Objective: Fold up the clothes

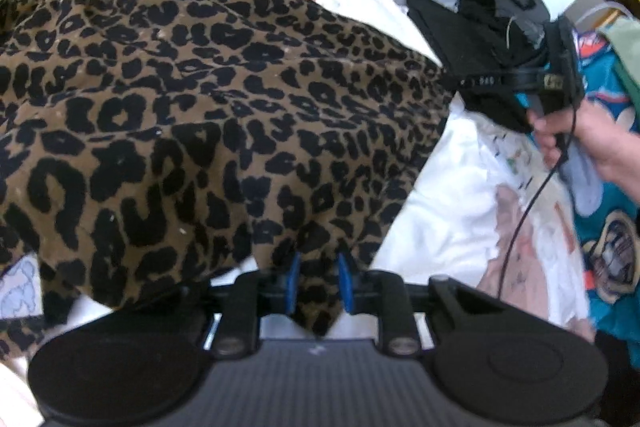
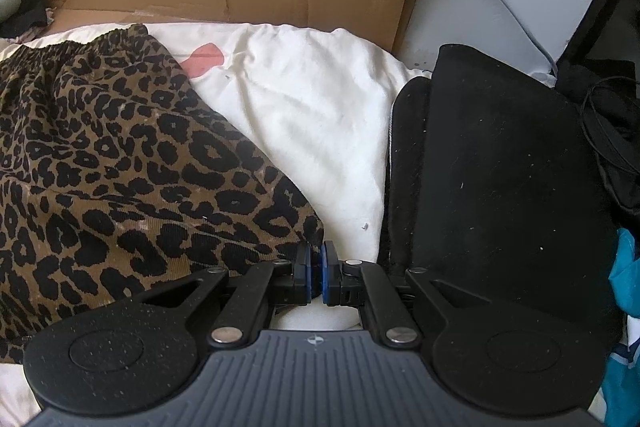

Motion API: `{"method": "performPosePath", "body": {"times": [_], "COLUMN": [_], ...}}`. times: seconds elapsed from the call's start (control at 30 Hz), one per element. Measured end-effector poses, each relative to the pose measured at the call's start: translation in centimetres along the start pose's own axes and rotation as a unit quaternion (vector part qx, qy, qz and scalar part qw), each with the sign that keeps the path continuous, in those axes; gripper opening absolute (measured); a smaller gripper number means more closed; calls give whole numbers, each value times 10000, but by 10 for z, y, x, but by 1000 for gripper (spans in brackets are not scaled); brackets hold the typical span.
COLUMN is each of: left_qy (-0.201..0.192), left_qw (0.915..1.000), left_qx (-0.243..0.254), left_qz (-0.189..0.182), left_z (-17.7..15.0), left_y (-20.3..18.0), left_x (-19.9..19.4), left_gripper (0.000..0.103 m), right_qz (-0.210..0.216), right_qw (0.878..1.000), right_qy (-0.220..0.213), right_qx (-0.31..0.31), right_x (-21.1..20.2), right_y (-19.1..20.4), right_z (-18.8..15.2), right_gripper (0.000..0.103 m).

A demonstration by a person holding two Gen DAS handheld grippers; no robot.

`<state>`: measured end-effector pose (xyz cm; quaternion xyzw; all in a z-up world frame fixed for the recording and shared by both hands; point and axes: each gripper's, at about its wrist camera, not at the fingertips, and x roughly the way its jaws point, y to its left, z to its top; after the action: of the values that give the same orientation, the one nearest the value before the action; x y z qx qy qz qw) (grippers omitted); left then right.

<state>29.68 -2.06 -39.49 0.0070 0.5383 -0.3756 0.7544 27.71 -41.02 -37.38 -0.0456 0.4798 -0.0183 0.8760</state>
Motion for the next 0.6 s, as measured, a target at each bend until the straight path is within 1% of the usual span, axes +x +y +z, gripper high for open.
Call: {"method": "performPosePath", "body": {"times": [0.17,0.37,0.43,0.47,0.5,0.53,0.6], "left_qy": [85,128,155,170,185,200,165], "left_qw": [9998,9983,9973,9967,9965,9971,9975], "left_qx": [180,521,653,714,719,667,643], "left_qz": [97,221,295,355,378,312,232], "left_z": [-8,-12,-12,-12,-11,-11,-10], "left_y": [-1,-9,-11,-12,-12,-10,-11], "left_x": [5,9,9,8,7,6,0], "left_gripper": [30,32,28,18,13,8,6], "right_qz": [15,18,20,21,11,-1,-25], "right_qw": [10000,10000,10000,10000,10000,10000,9999], "right_qy": [9,36,40,38,32,29,44], "right_qx": [-6,-45,-50,-48,-57,-68,-87], "right_x": [2,4,4,4,4,3,2], "right_y": [1,3,2,2,2,2,3], "right_z": [-2,-4,-3,-3,-3,-2,-1], "right_gripper": [3,3,3,3,3,3,2]}}
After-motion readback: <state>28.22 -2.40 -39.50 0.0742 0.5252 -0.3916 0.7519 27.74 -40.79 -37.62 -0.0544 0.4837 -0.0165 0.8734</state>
